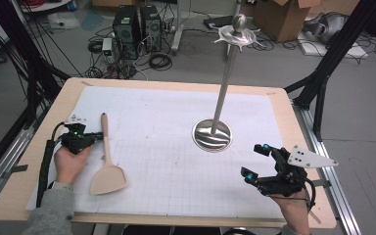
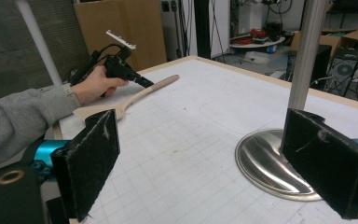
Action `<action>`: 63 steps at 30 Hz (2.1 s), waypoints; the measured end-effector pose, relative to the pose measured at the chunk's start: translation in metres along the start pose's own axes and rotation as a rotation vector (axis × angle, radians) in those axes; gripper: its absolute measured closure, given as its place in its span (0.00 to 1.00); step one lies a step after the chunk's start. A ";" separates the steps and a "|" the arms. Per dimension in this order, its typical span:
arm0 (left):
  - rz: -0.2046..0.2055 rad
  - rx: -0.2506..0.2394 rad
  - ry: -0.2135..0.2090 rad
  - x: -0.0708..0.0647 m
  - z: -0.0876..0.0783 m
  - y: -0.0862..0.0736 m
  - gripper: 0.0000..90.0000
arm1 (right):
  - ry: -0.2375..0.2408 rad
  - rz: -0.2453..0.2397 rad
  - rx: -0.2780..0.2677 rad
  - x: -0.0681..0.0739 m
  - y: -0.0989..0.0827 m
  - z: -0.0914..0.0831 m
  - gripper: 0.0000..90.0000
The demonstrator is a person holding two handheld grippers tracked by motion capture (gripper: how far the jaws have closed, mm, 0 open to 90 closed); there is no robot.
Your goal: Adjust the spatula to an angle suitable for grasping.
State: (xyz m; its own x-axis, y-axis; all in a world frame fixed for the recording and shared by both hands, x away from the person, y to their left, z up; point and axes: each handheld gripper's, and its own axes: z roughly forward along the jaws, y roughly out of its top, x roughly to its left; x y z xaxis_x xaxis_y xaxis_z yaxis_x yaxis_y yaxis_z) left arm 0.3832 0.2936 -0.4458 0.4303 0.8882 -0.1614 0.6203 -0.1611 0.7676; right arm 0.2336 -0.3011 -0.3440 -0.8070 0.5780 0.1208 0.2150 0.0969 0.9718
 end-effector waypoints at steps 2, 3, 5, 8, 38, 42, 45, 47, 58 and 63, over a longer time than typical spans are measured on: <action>0.011 0.013 -0.024 -0.002 0.003 0.002 1.00 | -0.003 0.013 0.003 0.000 0.000 -0.001 0.12; 0.018 0.017 -0.032 -0.003 0.004 0.003 1.00 | -0.003 0.013 -0.002 -0.001 -0.001 0.000 0.12; 0.028 0.023 -0.044 -0.006 0.007 0.005 1.00 | -0.004 0.016 0.000 -0.001 -0.001 -0.001 0.12; 0.032 0.023 -0.072 -0.008 0.010 0.005 1.00 | -0.005 0.015 0.003 -0.001 -0.001 -0.001 0.12; 0.098 -0.076 -0.130 -0.032 -0.035 0.016 1.00 | 0.009 -0.003 0.030 0.004 0.000 0.006 0.12; 0.129 -0.066 -0.148 -0.046 -0.039 0.016 1.00 | 0.010 -0.003 0.036 0.005 0.000 0.007 0.12; 0.126 -0.080 -0.144 -0.055 -0.040 0.014 1.00 | 0.011 -0.005 0.040 0.006 0.000 0.008 0.12; 0.133 -0.082 -0.149 -0.059 -0.040 0.012 1.00 | 0.012 -0.013 0.036 0.006 0.001 0.008 0.12; 0.161 0.010 -0.147 -0.073 -0.031 0.010 1.00 | 0.008 -0.001 0.070 0.004 -0.001 0.012 0.12; 0.155 0.043 -0.144 -0.074 -0.027 0.009 1.00 | 0.002 -0.013 0.061 0.007 0.001 0.011 0.12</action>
State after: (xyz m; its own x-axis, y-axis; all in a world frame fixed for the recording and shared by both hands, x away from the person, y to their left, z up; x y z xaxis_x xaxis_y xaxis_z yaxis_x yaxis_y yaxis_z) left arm 0.3395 0.2383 -0.4103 0.6100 0.7812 -0.1330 0.5656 -0.3117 0.7635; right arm 0.2344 -0.2881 -0.3449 -0.8108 0.5752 0.1088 0.2376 0.1536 0.9591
